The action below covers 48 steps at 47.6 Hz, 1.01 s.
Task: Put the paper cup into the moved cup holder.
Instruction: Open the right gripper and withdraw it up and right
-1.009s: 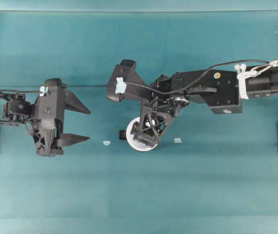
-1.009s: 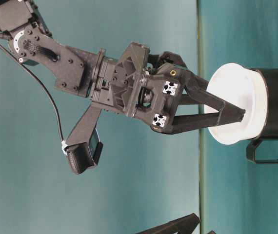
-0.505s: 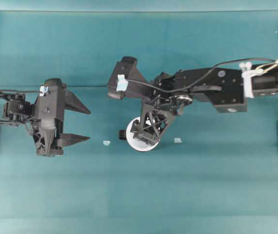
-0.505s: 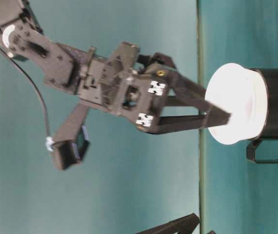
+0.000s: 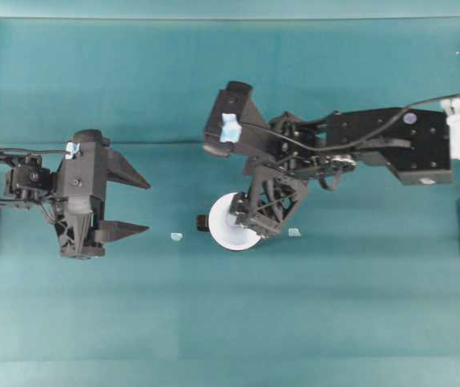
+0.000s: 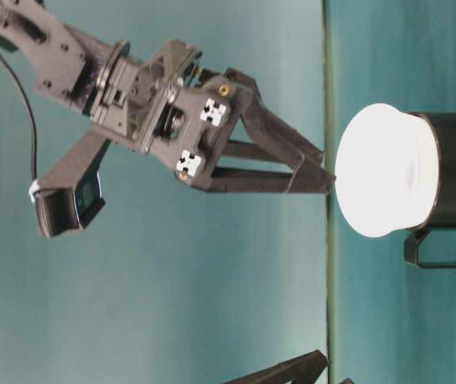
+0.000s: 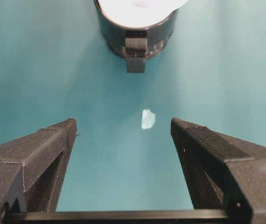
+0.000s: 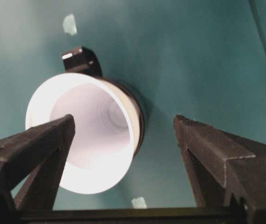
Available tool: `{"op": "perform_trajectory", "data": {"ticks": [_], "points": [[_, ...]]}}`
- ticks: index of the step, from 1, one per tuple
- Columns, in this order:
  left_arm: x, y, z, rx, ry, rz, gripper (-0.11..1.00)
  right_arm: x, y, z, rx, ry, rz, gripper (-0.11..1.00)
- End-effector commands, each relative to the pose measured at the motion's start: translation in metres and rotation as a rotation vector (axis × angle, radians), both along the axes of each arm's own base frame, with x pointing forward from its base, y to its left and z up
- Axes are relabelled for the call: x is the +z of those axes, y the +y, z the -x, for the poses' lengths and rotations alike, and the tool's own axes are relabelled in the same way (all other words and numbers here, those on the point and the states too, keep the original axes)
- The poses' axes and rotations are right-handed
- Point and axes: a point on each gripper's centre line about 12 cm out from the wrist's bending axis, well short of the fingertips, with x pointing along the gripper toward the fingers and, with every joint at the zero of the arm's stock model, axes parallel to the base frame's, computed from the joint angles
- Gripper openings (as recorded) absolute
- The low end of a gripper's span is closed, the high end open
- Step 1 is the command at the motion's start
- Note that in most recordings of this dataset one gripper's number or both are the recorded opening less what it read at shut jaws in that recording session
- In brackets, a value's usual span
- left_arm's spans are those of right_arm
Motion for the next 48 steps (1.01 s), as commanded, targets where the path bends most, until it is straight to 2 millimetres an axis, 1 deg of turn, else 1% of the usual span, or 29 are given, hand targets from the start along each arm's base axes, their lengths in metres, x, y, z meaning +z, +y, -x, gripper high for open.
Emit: {"op": "perform_trajectory", "data": {"ticks": [1, 10, 24, 37, 48], "points": [[0.007, 0.000, -0.004, -0.003, -0.024, -0.003, 0.83, 0.019, 0.001, 0.003, 0.005, -0.075, 0.009, 0.92], [0.007, 0.000, -0.004, -0.003, -0.024, -0.003, 0.83, 0.025, 0.002, 0.009, 0.005, -0.131, 0.015, 0.92], [0.006, 0.000, -0.004, -0.003, -0.023, -0.003, 0.83, 0.032, 0.003, 0.027, 0.010, -0.196, 0.028, 0.92], [0.006, 0.000, -0.004, -0.003, -0.023, -0.003, 0.83, 0.042, 0.003, 0.042, 0.076, -0.301, 0.097, 0.92], [0.007, 0.000, -0.004, -0.003, -0.024, -0.003, 0.83, 0.044, 0.004, 0.054, 0.096, -0.373, 0.128, 0.92]]}}
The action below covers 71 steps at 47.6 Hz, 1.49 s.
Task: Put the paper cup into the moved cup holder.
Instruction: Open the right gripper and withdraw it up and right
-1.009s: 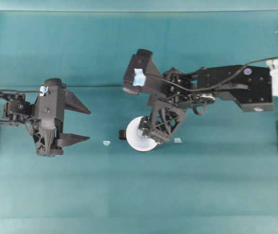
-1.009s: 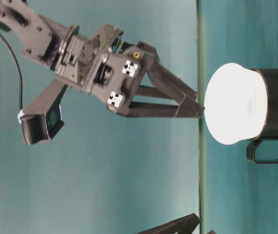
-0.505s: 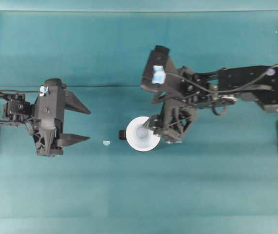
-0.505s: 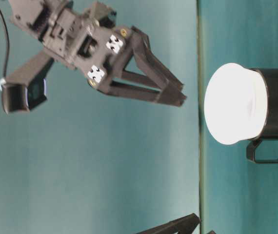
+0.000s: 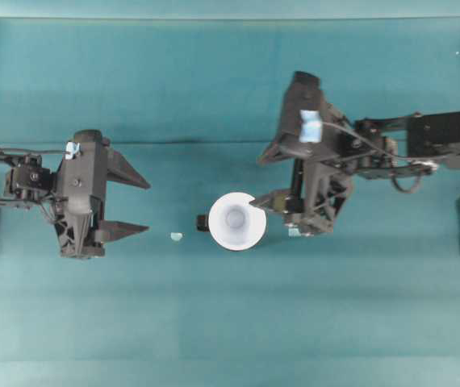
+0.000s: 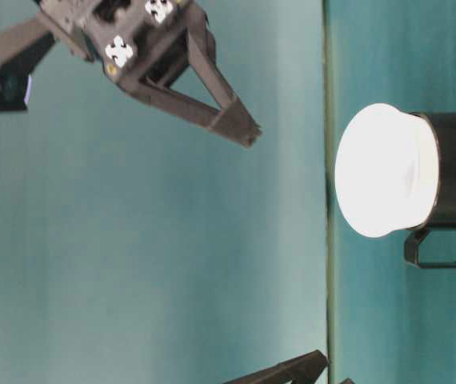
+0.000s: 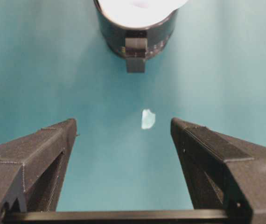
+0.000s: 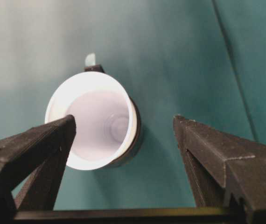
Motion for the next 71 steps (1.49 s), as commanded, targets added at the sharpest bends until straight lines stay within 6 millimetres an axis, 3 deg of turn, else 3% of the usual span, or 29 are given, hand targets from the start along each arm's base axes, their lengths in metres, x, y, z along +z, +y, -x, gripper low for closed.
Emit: {"op": "perform_trajectory", "data": {"ticks": [1, 21, 71], "points": [[0.006, -0.001, -0.004, -0.005, -0.021, -0.003, 0.83, 0.014, 0.001, 0.004, 0.008, -0.061, 0.013, 0.92], [0.008, -0.001, -0.005, -0.005, -0.037, -0.003, 0.83, 0.010, 0.002, 0.018, 0.009, -0.070, 0.014, 0.92], [0.011, -0.001, -0.007, -0.006, -0.057, -0.005, 0.83, 0.018, 0.001, 0.021, 0.065, -0.102, 0.096, 0.92]]}}
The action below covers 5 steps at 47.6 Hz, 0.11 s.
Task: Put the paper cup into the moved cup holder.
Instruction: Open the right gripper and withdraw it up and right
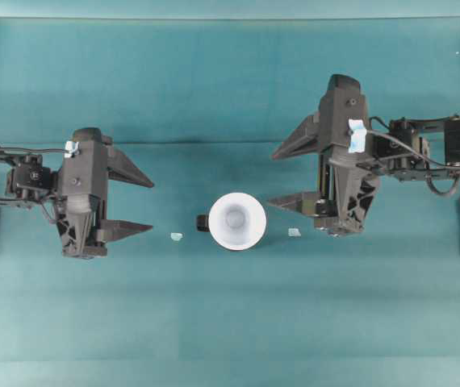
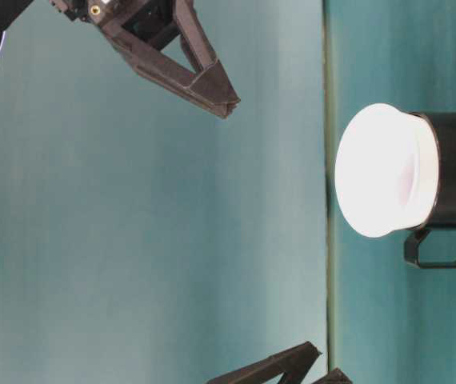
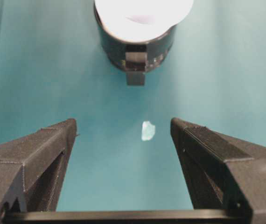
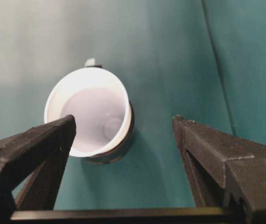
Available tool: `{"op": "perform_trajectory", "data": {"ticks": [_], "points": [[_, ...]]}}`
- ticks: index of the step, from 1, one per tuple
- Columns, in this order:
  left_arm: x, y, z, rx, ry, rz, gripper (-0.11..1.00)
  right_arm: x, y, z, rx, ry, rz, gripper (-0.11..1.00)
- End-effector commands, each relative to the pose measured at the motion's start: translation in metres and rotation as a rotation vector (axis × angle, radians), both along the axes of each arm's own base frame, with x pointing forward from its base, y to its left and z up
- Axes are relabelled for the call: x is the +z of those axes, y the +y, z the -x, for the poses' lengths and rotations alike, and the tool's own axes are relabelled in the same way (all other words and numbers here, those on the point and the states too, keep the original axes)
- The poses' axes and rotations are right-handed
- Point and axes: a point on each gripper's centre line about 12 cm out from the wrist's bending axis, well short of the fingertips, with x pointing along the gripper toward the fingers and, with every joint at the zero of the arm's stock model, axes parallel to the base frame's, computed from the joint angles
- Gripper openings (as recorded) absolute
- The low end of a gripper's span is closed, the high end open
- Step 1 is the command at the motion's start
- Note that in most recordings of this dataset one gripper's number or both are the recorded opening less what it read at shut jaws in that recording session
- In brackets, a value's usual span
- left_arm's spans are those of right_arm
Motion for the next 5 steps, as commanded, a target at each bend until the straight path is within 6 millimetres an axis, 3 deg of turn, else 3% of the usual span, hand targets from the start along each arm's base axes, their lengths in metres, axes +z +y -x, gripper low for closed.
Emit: {"op": "perform_trajectory", "data": {"ticks": [1, 5], "points": [[0.0064, -0.0004, -0.0036, -0.003, -0.025, -0.002, 0.83, 0.0105, -0.0006, -0.0001, 0.004, -0.036, 0.012, 0.92], [0.0064, -0.0004, -0.0036, -0.003, -0.025, -0.002, 0.83, 0.0100, -0.0011, -0.0002, 0.002, -0.035, 0.010, 0.92]]}}
